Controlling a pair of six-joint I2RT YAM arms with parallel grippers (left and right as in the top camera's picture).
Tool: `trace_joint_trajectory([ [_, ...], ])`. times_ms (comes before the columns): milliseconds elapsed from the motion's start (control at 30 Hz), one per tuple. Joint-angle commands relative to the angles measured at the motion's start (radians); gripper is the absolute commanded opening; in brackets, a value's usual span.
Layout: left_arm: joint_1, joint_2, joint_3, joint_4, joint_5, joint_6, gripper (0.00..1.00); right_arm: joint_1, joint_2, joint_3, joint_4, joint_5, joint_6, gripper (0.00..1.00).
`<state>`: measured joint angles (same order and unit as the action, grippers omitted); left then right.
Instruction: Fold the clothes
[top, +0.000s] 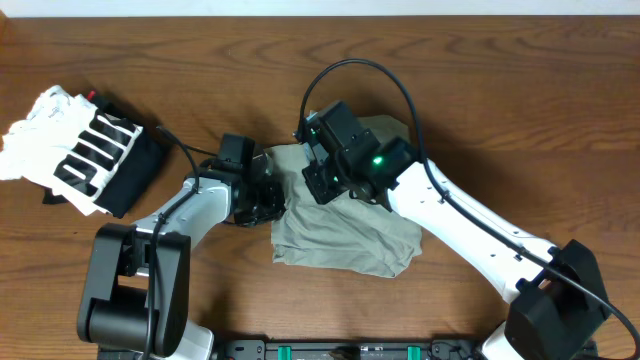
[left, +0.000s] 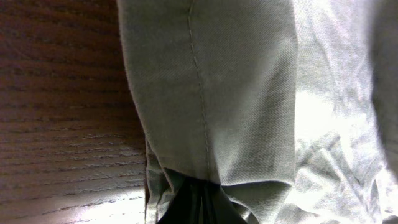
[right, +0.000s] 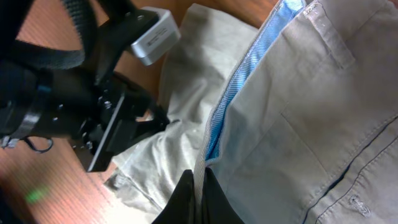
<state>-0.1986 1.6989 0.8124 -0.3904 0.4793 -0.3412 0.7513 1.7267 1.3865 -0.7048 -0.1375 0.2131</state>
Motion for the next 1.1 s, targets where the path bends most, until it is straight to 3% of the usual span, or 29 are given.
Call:
trace_joint_trajectory([
  [0, -0.016, 0.06, -0.019, -0.008, -0.075, -0.013, 0.06, 0.027, -0.021, 0.027, 0.011, -0.012, 0.006, 0.01],
  [600, -0.016, 0.06, -0.019, -0.01, -0.085, -0.012, 0.06, 0.11, -0.021, 0.027, 0.087, -0.061, 0.0, 0.01],
  [867, -0.011, 0.057, -0.018, -0.069, -0.178, -0.017, 0.17, 0.11, -0.021, 0.026, 0.065, -0.05, 0.0, 0.02],
  [1000, 0.012, 0.051, -0.018, -0.085, -0.179, -0.036, 0.17, 0.11, -0.021, 0.026, 0.064, -0.049, 0.0, 0.03],
  [1067, 0.03, 0.047, -0.018, -0.095, -0.179, -0.039, 0.09, 0.11, -0.021, 0.026, 0.064, -0.045, 0.0, 0.03],
])
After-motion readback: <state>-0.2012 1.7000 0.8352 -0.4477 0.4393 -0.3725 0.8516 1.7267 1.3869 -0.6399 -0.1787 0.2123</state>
